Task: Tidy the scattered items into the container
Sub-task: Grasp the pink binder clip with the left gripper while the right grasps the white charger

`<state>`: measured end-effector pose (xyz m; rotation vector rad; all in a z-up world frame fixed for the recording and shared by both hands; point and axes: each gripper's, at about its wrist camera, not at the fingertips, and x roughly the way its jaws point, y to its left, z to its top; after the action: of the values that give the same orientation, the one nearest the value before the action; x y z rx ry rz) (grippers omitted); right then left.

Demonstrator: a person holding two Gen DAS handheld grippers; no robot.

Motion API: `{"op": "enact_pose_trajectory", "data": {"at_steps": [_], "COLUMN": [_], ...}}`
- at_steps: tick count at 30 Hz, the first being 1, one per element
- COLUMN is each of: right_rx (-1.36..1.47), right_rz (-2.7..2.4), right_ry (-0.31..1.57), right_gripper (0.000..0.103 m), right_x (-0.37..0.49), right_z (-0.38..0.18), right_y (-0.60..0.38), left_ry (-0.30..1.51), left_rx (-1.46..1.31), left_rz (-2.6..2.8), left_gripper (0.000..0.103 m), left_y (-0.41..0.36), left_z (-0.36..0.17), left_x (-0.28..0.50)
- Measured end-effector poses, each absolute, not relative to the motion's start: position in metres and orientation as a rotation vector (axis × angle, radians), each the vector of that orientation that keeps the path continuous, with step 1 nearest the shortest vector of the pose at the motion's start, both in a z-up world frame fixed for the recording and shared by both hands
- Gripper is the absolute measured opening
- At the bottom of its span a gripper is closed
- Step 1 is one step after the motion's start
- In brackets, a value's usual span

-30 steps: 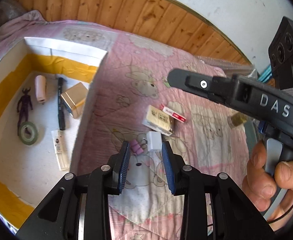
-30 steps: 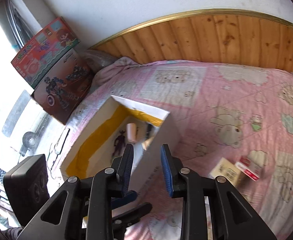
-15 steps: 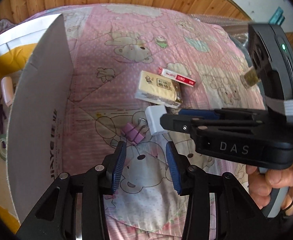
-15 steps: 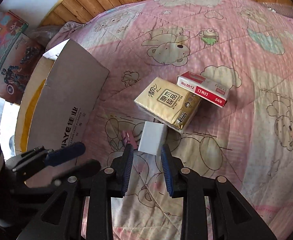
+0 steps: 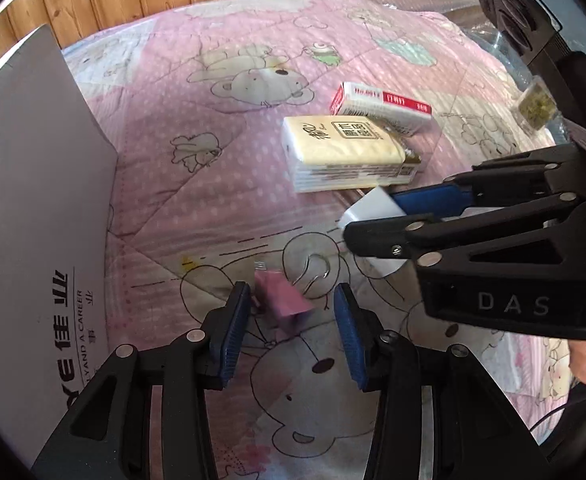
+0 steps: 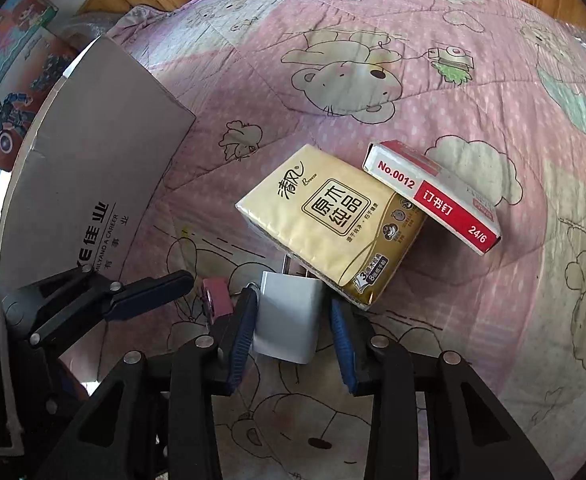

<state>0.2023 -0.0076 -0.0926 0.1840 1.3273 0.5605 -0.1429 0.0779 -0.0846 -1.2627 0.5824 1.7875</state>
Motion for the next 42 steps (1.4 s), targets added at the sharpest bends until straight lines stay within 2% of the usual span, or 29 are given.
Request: {"op": "enact_pose_trajectory", "data": {"at_steps": [2, 4, 7, 16, 23, 28, 35, 39, 42], "right_rx": [0.107, 0.088, 0.088, 0.032, -0.005, -0.019, -0.028, -0.033, -0.032], "right_rz": [0.524, 0.507, 0.511, 0.518, 0.520, 0.532, 0.556, 0.566, 0.573], "right_ry": [1.308, 1.301, 1.305, 1.296, 1.292, 1.291, 1.287, 1.284, 1.281], "right_gripper": [0.034, 0.034, 0.033, 0.033, 0.033, 0.033, 0.033, 0.033, 0.032], "right_x": [0.203, 0.204, 0.204, 0.196, 0.187, 0.184, 0.184, 0.192, 0.191], "right_z": [-0.090, -0.091, -0.095, -0.092, -0.090, -0.090, -0.090, -0.096, -0.096], "right_y": [-0.011, -0.017, -0.020, -0.014, -0.006, 0.000, -0.002, -0.004, -0.004], "left_ry": [0.589, 0.584, 0.597, 0.477, 0.600, 0.390, 0.487, 0.367, 0.515], "left_rx": [-1.254, -1.250, -1.239, -1.245, -1.244, -1.303, -1.313, -1.300, -1.156], "left_rz": [1.772, 1.743, 1.730, 1.785, 1.753, 1.680, 1.718, 1.512, 1.574], "left_gripper": [0.046, 0.035, 0.034, 0.051, 0.052, 0.051, 0.052, 0.050, 0.051], "left_y": [0.080, 0.081, 0.081, 0.059, 0.063, 0.055, 0.053, 0.055, 0.060], "left_z": [-0.084, -0.084, -0.085, -0.072, -0.083, -0.074, -0.084, -0.067, -0.053], "left_x": [-0.141, -0.137, -0.133, -0.150, -0.135, -0.149, -0.148, -0.128, -0.111]}}
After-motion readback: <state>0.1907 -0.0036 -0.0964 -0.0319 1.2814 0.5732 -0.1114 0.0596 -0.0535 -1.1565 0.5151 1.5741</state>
